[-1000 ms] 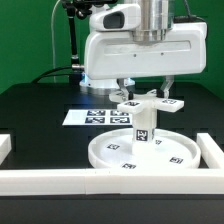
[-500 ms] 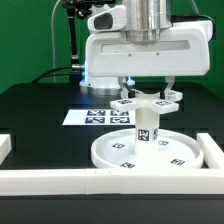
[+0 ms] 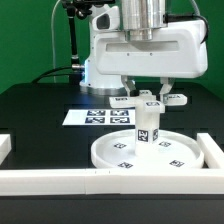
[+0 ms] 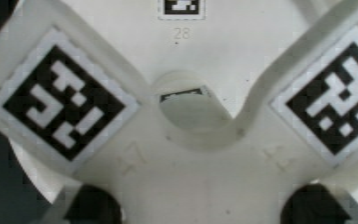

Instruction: Assemble round table

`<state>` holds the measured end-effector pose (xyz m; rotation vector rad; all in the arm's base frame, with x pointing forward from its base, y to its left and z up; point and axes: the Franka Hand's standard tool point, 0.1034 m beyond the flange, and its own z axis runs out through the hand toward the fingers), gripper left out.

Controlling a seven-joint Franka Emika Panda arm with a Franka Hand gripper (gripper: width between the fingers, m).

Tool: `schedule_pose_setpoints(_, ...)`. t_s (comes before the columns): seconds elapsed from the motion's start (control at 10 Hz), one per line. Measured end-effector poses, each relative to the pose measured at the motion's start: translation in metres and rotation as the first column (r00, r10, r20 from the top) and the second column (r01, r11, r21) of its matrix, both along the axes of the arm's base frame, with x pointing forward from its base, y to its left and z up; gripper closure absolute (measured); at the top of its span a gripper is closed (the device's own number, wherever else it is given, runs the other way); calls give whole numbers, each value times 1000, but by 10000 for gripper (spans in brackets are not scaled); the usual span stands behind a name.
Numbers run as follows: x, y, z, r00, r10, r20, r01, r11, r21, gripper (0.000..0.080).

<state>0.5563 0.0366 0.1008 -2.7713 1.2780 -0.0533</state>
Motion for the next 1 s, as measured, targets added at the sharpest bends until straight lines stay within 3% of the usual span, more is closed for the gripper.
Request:
schedule_pose_setpoints(0.4,0,0,0,980,-198,-15,199,980,21,354)
schedule_pose_setpoints(0.5,1,-1,0,943,-331,-26,332,942,49,354)
schedule_pose_setpoints(0.7,2,0,-1,847,-529,-50,531,843,82,354)
schedule_pose_setpoints(1.0,4,0,-1,626,-774,-96,779,615,122,354)
